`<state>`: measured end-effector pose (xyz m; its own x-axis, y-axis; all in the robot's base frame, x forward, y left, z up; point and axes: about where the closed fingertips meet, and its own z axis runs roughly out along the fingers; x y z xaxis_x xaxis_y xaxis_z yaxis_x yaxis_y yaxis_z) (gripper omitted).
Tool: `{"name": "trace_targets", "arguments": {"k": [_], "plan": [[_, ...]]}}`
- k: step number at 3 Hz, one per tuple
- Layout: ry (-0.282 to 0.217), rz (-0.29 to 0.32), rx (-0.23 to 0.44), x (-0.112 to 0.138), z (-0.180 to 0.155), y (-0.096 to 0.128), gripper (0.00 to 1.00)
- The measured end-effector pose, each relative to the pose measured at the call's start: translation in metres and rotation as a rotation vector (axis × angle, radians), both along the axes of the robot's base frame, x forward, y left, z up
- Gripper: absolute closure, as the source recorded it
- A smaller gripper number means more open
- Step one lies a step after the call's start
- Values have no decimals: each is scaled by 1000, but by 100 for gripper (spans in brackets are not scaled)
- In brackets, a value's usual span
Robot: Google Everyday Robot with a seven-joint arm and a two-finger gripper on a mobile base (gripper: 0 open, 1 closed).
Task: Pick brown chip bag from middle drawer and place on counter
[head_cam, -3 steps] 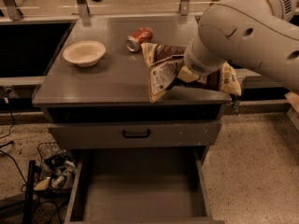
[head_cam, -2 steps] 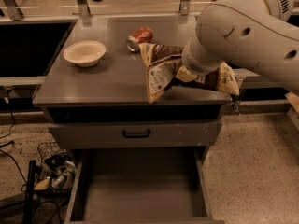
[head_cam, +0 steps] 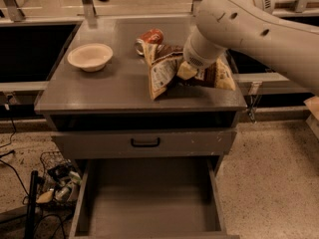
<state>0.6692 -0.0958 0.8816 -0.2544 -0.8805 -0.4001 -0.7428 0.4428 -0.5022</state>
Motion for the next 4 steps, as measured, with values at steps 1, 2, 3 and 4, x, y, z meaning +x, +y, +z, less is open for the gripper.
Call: {"name": "trace_targets", "arguments": {"k": [1, 2, 3, 4], "plan": [[3, 2, 3, 5, -2, 2, 100], [3, 2, 3, 5, -2, 2, 82], [3, 2, 3, 5, -2, 2, 58], [3, 2, 3, 5, -2, 2, 35]]}}
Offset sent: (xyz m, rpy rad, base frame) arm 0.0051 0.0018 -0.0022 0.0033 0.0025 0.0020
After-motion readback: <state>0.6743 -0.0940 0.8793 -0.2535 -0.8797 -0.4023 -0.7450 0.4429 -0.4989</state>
